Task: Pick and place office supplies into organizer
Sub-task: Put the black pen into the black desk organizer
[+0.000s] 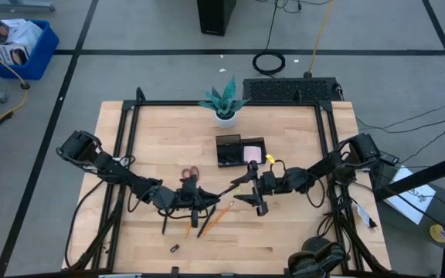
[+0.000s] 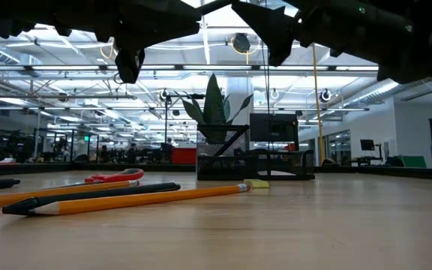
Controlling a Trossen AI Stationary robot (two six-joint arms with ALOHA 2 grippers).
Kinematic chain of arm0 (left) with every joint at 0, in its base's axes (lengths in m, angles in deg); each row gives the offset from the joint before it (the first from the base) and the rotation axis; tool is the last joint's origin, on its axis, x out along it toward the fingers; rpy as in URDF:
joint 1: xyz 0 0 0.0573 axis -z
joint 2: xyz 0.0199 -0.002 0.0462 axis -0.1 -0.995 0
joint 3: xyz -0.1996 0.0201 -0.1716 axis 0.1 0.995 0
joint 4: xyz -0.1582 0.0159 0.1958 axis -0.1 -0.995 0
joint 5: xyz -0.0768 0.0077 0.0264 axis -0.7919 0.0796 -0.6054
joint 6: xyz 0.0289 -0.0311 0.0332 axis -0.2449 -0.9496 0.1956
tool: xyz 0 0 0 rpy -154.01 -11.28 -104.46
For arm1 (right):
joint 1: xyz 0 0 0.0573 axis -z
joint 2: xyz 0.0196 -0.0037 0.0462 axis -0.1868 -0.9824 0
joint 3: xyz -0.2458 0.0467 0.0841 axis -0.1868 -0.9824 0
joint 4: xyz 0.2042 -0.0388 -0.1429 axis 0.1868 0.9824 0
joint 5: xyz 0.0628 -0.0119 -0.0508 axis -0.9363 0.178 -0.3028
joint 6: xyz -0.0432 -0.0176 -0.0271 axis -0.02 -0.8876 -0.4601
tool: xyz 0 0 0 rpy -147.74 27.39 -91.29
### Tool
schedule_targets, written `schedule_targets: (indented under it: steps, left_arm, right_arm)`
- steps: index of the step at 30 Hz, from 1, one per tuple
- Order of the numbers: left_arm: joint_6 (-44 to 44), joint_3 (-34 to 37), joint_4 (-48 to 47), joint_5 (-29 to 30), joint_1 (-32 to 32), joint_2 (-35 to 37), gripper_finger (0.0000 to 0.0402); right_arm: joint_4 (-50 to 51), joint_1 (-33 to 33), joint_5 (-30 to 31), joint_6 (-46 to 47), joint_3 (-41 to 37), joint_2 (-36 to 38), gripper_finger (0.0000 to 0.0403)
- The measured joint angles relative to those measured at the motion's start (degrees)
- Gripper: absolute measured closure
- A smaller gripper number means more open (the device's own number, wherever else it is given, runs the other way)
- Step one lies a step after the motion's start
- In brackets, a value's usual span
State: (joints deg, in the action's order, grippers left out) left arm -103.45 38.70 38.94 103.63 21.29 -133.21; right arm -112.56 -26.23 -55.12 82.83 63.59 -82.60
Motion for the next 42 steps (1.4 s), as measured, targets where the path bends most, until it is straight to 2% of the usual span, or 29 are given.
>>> schedule_targets:
  steps: [6, 14, 21, 31, 35, 42]
  left_arm:
    - [0.0, 0.0, 0.0, 0.0, 0.0, 0.0, 0.0357]
    - [0.0, 0.0, 0.0, 0.0, 0.0, 0.0, 0.0372]
    - [0.0, 0.0, 0.0, 0.2, 0.0, 0.0, 0.0352]
    - [0.0, 0.0, -0.2, 0.2, 0.0, 0.0, 0.0370]
    - [-0.2, 0.0, -0.2, 0.0, 0.0, 0.0, 0.0346]
    - [-3.6, 0.0, -0.8, -3.8, -0.5, 0.0, 0.0302]
  right_arm:
    - [-1.3, 0.4, -0.3, 0.2, 0.1, 0.0, 0.0201]
    - [-0.5, 2.0, -1.7, 2.4, 0.1, 0.0, 0.0244]
    - [0.2, 2.7, -3.4, 3.9, 0.1, 0.0, 0.0287]
    - [0.0, 2.7, -5.6, 3.2, 0.1, 0.0, 0.0358]
    - [0.0, 2.7, -6.2, 2.7, 0.1, 0.0, 0.0370]
    - [0.1, 2.7, -6.3, 1.5, 0.1, 0.0, 0.0361]
